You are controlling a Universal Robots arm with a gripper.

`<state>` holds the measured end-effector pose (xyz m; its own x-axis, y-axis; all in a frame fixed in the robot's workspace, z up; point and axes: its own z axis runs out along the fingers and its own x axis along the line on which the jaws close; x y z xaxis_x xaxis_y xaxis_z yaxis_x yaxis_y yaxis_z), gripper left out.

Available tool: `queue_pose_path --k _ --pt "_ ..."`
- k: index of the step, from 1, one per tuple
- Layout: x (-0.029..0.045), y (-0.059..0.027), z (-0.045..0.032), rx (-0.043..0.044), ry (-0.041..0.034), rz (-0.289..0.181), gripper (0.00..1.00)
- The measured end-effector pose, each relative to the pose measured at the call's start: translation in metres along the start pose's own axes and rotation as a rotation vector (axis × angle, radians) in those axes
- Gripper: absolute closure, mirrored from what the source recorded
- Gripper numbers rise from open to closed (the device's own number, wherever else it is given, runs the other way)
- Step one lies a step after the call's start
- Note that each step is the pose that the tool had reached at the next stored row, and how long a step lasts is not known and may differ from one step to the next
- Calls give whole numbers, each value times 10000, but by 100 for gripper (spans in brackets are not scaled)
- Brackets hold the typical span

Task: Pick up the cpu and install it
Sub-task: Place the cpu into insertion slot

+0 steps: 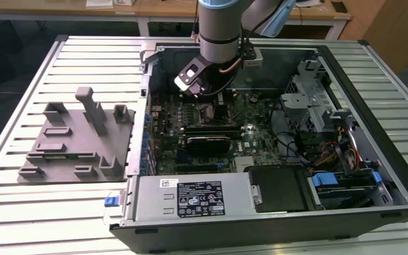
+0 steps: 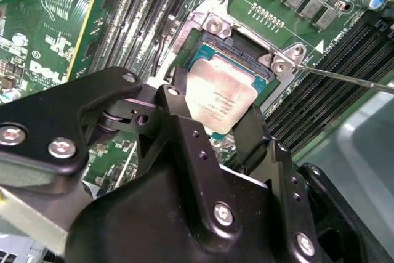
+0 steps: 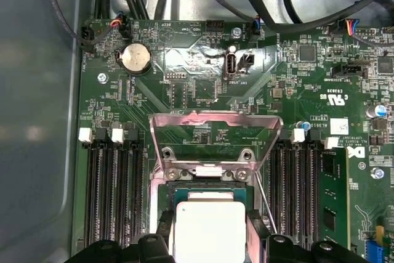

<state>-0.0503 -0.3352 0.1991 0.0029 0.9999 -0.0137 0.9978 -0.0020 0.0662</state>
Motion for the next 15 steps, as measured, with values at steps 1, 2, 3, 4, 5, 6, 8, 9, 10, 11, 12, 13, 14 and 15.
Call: queue_pose_path --k 1,2,3,4,5,6,8,9,10,11,12,13,14,15 --pt "2 0 6 0 1 2 46" --pt "5 -1 13 0 0 6 46" --pt "6 -1 20 1 0 9 46" --pt "7 -2 26 1 -1 14 46" --pt "7 -2 32 1 -1 19 46" --pt "6 -3 33 2 -3 21 46" --pt "7 -3 35 1 -3 22 46" --pt "8 -2 40 -1 1 23 46" --pt "8 -3 46 -1 1 23 46" --pt "7 -3 50 0 -1 23 46" --pt "7 -4 54 1 -1 23 46" --pt "7 -4 55 2 -3 22 46" --pt "7 -4 55 2 -4 23 46" --pt "7 -4 55 2 -4 22 46"
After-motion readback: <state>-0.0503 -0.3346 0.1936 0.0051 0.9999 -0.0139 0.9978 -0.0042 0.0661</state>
